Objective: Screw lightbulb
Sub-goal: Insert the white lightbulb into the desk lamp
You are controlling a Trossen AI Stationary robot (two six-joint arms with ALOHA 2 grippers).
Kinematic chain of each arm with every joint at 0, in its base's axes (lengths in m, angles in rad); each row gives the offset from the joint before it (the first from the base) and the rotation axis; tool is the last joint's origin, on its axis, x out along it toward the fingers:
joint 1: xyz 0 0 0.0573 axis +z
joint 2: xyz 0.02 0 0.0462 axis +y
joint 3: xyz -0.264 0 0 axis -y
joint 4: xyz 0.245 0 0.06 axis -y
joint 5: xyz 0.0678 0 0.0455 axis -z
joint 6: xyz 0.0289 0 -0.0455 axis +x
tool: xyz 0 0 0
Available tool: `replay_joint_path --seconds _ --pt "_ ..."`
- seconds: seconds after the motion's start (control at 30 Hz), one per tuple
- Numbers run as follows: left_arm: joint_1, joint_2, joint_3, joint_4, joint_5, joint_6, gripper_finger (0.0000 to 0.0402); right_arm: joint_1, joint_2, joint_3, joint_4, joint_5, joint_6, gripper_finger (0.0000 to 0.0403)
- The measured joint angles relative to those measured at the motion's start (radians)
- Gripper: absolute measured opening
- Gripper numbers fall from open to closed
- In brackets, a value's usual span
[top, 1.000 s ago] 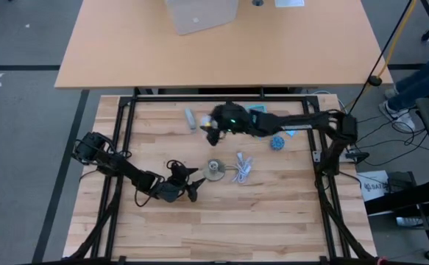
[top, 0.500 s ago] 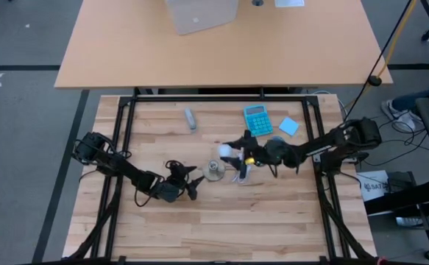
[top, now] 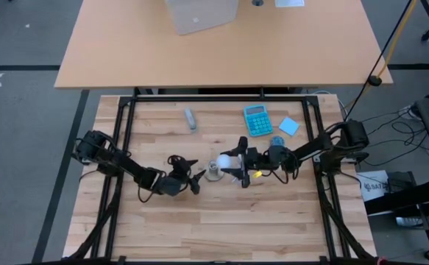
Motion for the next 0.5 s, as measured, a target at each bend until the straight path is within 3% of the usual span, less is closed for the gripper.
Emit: replay_joint_path --seconds 0.3,0.4,0.5 --pt "0.048 0.000 0.000 0.105 0.170 0.230 0.0280 -0.075 0.092 0.014 0.056 -0.152 0.017 0.0264" --pt "0.070 -0.001 0.000 0.124 0.258 0.258 0.0280 -0.097 0.112 0.045 0.058 -0.220 0.026 0.0264" --pt "0.086 -0.001 0.000 0.118 0.283 0.264 0.0280 -0.107 0.138 0.084 0.058 -0.270 0.024 0.0264"
